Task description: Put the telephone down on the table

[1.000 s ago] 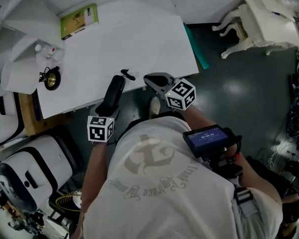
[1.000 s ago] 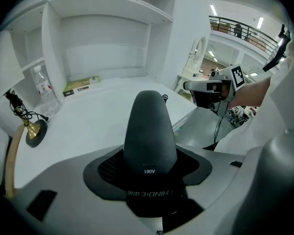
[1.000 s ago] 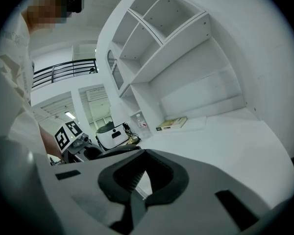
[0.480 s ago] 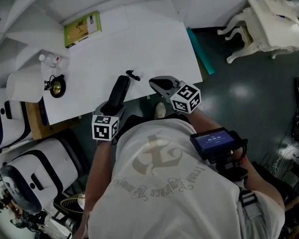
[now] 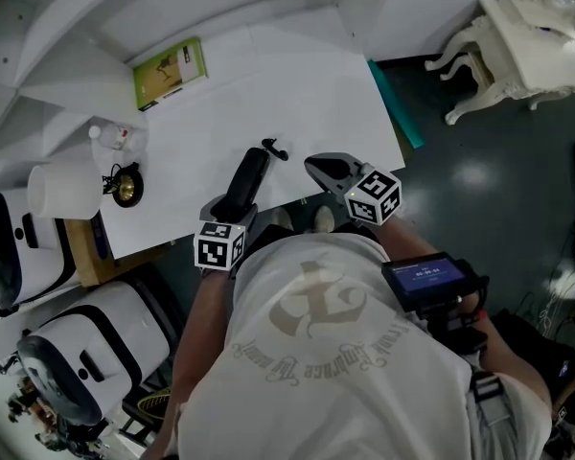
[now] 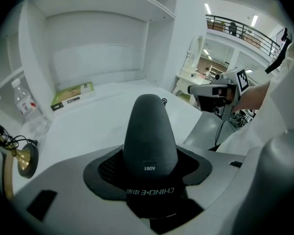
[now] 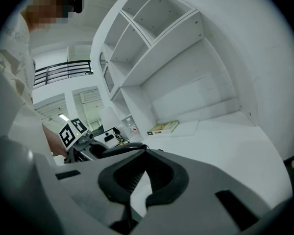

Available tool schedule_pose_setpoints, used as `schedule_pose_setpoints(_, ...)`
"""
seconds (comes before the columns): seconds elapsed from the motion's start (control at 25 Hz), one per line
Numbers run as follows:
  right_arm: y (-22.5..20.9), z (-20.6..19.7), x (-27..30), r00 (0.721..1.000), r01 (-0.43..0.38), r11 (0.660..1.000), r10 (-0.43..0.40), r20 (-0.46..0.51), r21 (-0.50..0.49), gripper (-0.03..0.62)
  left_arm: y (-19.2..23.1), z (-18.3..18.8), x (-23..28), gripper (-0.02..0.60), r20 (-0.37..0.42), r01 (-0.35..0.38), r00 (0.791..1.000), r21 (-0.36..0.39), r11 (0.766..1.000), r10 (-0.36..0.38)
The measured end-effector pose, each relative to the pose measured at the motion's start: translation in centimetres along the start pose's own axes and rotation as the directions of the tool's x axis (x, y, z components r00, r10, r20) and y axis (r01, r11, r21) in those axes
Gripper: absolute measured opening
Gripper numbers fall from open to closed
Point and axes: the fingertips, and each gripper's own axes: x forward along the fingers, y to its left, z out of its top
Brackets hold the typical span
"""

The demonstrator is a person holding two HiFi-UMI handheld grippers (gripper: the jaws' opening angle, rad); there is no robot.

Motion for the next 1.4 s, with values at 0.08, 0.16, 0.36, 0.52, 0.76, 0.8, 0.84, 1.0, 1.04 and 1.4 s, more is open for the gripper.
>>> schedule_pose_setpoints(0.08,-0.2,0.1,0.1,1.000,0.016,1.000,-0.016,0.003,0.007,0.015,0.4,0.7,0.3,0.278,0.001,0.014,1.000,0.017,1.000,-0.014)
schedule_pose_setpoints(0.16,-0.5,0.3,0.3,0.999,0.033,0.999,-0.033,0.007,0.007,0.015,0.9,1.5,0.7,0.278,0.004,0.023,1.000,0.036,0.999,-0.024)
schedule_pose_setpoints(0.36,-1.3,0.4,0.2,0.997,0.080,0.997,-0.080,0.016,0.021,0.015,2.0,2.9,1.8,0.278,0.002,0.036,0.999,0.080,0.996,-0.036)
schedule_pose_setpoints(0.52,-1.8,0.6,0.0,0.993,0.116,0.993,-0.117,0.028,0.031,0.015,2.9,4.3,2.8,0.278,0.006,0.040,0.999,0.105,0.994,-0.041)
schedule_pose_setpoints(0.76,-2.8,1.3,-1.6,0.984,0.169,0.985,-0.171,0.050,0.045,0.015,2.8,6.8,4.3,0.278,0.013,0.058,0.998,0.144,0.988,-0.060)
schedule_pose_setpoints(0.8,-3.1,1.4,-1.9,0.983,0.174,0.984,-0.177,0.051,0.047,0.015,2.7,7.3,4.6,0.278,0.013,0.059,0.998,0.147,0.987,-0.062)
schedule_pose_setpoints(0.84,-3.4,1.6,-2.2,0.982,0.181,0.982,-0.183,0.052,0.049,0.015,2.7,7.8,4.9,0.278,0.012,0.061,0.998,0.149,0.987,-0.064)
schedule_pose_setpoints(1.0,-4.2,1.6,-2.9,0.975,0.211,0.976,-0.215,0.053,0.061,0.015,2.9,9.6,6.6,0.278,0.019,0.061,0.998,0.154,0.986,-0.065)
schedule_pose_setpoints(1.04,-4.3,1.6,-3.1,0.974,0.217,0.974,-0.220,0.054,0.063,0.015,3.0,9.9,6.9,0.278,0.023,0.056,0.998,0.156,0.986,-0.060)
schedule_pose_setpoints(1.4,-4.5,1.2,-3.8,0.968,0.239,0.968,-0.244,0.055,0.078,0.015,2.9,8.5,8.5,0.278,-0.008,0.041,0.999,0.168,0.985,-0.041)
